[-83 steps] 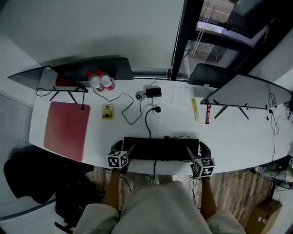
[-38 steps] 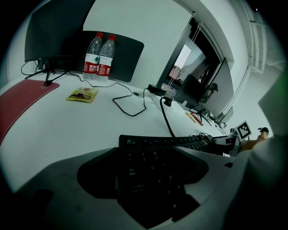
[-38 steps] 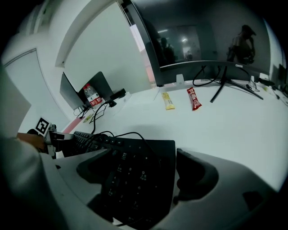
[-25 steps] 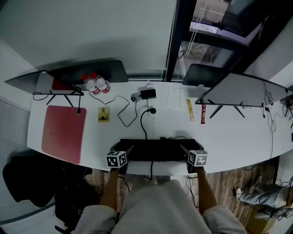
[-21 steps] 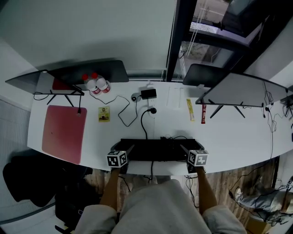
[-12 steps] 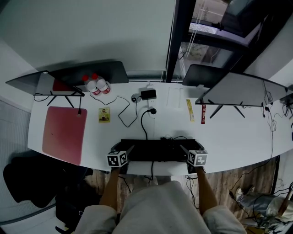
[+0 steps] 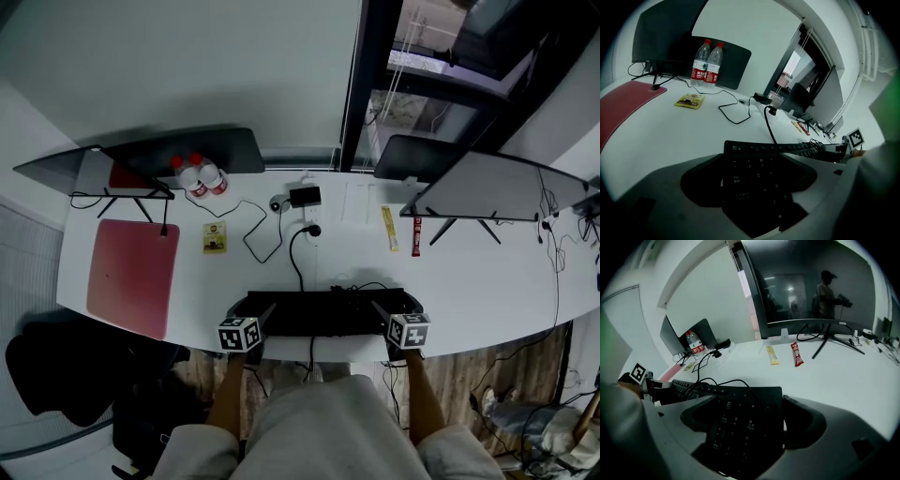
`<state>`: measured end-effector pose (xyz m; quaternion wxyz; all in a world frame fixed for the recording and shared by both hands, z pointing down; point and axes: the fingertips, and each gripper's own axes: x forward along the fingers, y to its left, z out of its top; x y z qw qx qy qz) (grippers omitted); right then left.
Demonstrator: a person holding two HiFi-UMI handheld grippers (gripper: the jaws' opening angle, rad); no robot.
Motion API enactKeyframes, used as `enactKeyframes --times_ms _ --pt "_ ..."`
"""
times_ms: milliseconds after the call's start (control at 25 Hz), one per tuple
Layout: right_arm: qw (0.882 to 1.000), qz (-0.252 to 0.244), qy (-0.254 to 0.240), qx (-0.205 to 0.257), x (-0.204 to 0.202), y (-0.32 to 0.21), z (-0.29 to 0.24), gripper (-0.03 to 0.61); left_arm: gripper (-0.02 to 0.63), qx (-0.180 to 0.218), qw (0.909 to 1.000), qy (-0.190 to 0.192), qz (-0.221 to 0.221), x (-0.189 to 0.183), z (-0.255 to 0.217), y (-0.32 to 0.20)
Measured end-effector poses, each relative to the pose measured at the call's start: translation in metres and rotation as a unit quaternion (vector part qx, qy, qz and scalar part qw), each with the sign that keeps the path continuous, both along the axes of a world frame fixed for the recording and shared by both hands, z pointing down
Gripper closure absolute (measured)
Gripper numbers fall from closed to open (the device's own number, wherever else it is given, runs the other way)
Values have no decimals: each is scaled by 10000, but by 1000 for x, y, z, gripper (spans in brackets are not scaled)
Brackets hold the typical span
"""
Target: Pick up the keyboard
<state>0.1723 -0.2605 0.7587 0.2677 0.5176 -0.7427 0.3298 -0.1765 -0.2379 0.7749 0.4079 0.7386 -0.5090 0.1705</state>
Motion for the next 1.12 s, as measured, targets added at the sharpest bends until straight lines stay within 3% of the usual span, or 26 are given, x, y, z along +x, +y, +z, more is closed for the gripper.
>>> enactKeyframes --times_ms 480,1120 --pt "9975 -20 -4 708 -7 -5 -68 156 279 611 9981 71 -77 -8 -63 -9" --pt "9827 65 1 1849 -7 -40 -158 158 279 1675 9859 27 -16 -9 -151 -56"
